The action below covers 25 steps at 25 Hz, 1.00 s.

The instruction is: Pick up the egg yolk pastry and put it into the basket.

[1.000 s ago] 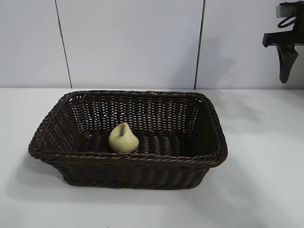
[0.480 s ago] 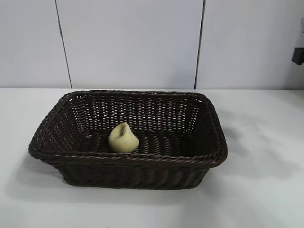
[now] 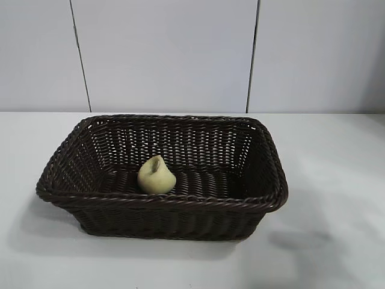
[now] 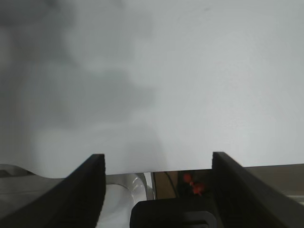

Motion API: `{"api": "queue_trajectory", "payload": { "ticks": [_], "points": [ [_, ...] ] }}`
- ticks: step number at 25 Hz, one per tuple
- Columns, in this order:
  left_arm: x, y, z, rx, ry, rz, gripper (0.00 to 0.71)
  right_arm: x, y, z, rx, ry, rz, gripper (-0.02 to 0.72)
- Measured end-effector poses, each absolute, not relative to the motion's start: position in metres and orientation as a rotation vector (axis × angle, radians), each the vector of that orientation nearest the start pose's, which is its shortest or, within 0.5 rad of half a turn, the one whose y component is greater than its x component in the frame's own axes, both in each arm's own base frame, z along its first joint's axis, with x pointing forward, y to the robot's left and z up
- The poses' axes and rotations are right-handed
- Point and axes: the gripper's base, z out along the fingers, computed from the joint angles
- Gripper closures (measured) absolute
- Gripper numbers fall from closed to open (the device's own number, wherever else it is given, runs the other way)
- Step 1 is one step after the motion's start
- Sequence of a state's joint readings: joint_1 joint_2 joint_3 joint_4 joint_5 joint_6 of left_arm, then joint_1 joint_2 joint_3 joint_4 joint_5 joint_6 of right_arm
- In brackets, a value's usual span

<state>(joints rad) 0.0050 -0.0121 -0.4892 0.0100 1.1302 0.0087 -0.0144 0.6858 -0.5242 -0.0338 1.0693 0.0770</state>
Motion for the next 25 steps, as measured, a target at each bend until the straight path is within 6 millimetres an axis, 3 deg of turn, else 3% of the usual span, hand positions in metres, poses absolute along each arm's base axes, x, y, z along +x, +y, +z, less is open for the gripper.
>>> {"api": "queue_trajectory", "payload": {
  "ticks": [5, 25],
  "points": [
    [-0.009, 0.001, 0.269, 0.003, 2.113, 0.02, 0.169, 0.067, -0.004, 0.254, 0.107, 2.55, -0.02, 0.237],
    [-0.009, 0.001, 0.269, 0.003, 2.113, 0.02, 0.169, -0.005, -0.003, 0.268, 0.096, 2.07, -0.001, 0.237]
  ]
}}
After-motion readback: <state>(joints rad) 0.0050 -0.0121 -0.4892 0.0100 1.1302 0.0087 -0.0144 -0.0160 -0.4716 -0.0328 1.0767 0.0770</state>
